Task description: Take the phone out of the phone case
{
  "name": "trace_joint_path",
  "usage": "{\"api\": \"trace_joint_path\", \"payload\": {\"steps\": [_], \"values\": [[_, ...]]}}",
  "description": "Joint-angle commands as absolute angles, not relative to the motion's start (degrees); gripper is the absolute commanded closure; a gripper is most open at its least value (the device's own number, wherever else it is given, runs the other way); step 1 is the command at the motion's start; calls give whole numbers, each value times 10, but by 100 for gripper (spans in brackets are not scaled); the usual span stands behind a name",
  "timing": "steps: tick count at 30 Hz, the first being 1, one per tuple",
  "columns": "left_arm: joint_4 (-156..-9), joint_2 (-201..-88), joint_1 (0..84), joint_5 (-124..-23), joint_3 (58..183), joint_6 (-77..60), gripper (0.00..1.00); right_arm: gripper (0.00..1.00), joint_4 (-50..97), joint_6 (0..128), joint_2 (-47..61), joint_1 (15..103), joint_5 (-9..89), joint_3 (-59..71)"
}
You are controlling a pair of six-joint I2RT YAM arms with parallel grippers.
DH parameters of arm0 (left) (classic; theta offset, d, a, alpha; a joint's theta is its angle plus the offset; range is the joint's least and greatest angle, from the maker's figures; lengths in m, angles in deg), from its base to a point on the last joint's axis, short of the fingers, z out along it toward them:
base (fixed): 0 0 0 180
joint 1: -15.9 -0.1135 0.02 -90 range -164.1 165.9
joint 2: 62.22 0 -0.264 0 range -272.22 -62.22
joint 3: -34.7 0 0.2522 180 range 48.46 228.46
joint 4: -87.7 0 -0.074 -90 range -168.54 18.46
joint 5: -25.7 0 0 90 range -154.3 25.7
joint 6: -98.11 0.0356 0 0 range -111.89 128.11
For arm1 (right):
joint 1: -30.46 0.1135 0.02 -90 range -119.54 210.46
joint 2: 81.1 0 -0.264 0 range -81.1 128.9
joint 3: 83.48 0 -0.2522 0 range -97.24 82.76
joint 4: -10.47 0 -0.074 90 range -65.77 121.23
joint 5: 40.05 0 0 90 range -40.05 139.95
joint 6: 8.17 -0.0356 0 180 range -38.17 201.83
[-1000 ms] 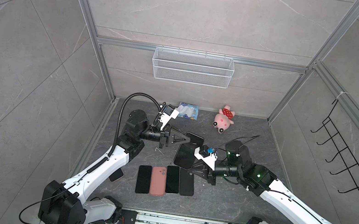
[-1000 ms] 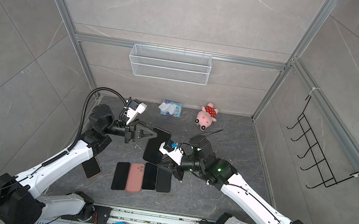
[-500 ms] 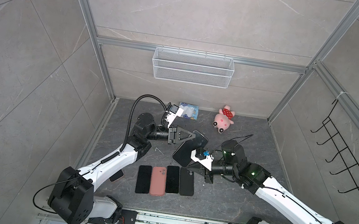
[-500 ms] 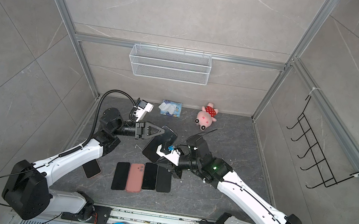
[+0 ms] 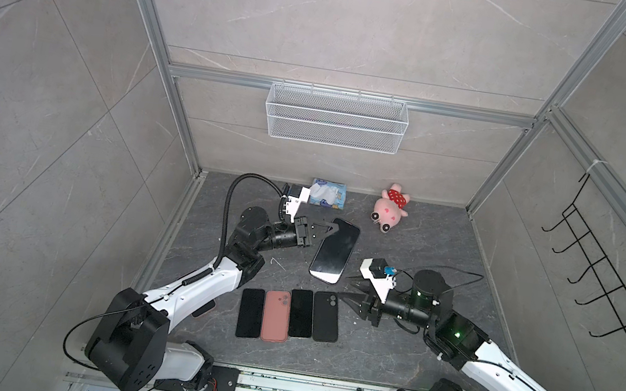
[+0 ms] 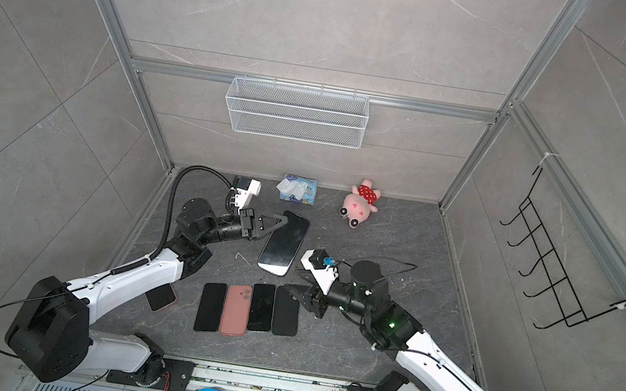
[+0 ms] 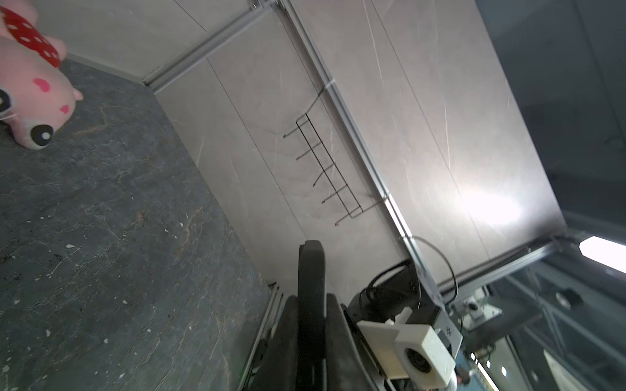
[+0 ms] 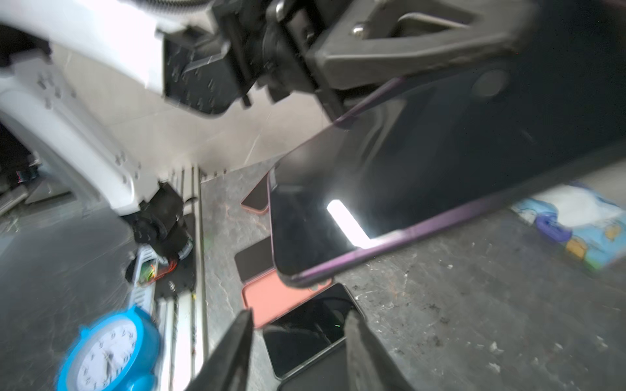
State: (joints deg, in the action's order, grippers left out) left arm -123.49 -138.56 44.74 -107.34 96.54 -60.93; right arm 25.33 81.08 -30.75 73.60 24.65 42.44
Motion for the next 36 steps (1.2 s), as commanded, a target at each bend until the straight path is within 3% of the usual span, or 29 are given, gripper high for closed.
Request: {"api": "trace_joint_path", "payload": {"steps": [1, 9, 15, 36], "values": [[-1349, -1388, 444, -978, 959, -740, 100, 47, 195, 637, -337, 735, 311, 454], [-1329, -1363, 457, -933, 938, -760, 100, 41, 141, 438, -343, 729, 336, 458], [-1331, -1347, 458, -927, 928, -762, 100, 42, 51, 336, -288, 697, 277, 462], [-1342, -1335, 457, -921, 931, -761, 100, 49, -6, 307, -226, 696, 250, 473]]}}
